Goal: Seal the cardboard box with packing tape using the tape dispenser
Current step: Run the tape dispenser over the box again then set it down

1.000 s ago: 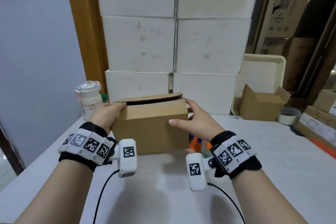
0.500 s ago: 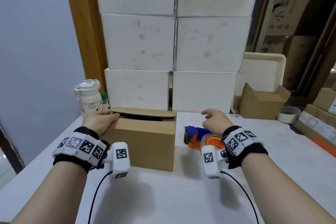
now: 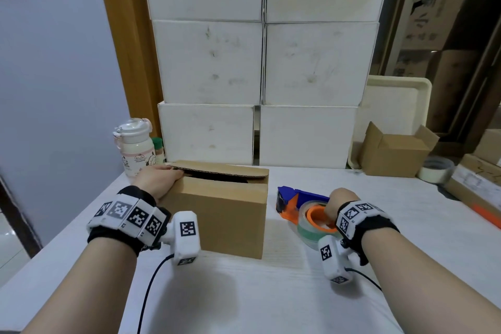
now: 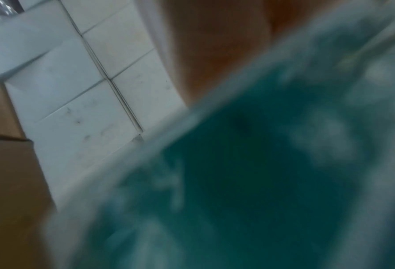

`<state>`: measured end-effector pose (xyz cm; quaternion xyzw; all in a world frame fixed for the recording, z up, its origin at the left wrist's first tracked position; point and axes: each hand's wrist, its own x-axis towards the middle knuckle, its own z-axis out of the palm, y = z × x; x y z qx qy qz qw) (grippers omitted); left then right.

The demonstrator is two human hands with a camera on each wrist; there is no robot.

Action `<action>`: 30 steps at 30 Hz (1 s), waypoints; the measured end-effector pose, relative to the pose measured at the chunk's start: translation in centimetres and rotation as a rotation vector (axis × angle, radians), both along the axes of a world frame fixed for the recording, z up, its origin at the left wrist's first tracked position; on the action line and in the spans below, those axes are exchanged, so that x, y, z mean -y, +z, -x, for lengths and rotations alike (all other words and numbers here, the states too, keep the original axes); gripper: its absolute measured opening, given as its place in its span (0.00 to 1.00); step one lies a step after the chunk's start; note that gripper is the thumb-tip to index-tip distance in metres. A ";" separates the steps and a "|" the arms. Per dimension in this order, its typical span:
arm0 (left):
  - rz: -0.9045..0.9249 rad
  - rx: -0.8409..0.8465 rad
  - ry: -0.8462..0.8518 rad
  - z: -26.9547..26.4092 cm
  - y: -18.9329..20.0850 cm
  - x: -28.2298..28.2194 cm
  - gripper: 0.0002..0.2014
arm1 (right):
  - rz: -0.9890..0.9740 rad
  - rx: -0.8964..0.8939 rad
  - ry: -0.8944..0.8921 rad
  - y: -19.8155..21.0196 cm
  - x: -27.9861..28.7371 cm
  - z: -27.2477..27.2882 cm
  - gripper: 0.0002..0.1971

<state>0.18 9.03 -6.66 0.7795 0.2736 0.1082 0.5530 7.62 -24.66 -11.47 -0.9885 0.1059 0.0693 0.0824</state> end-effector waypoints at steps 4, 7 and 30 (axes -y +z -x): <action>-0.003 0.008 -0.002 0.1 0.0 0.1 0.19 | 0.014 -0.048 0.021 0.3 -0.2 0.7 0.09; 0.009 0.011 -0.007 0.2 0.0 0.2 0.19 | 0.047 -0.080 0.062 -0.1 -0.3 1.2 0.05; -0.117 0.022 -0.091 0.6 0.7 4.9 0.11 | -0.639 0.606 0.314 11.3 -1.9 2.1 0.10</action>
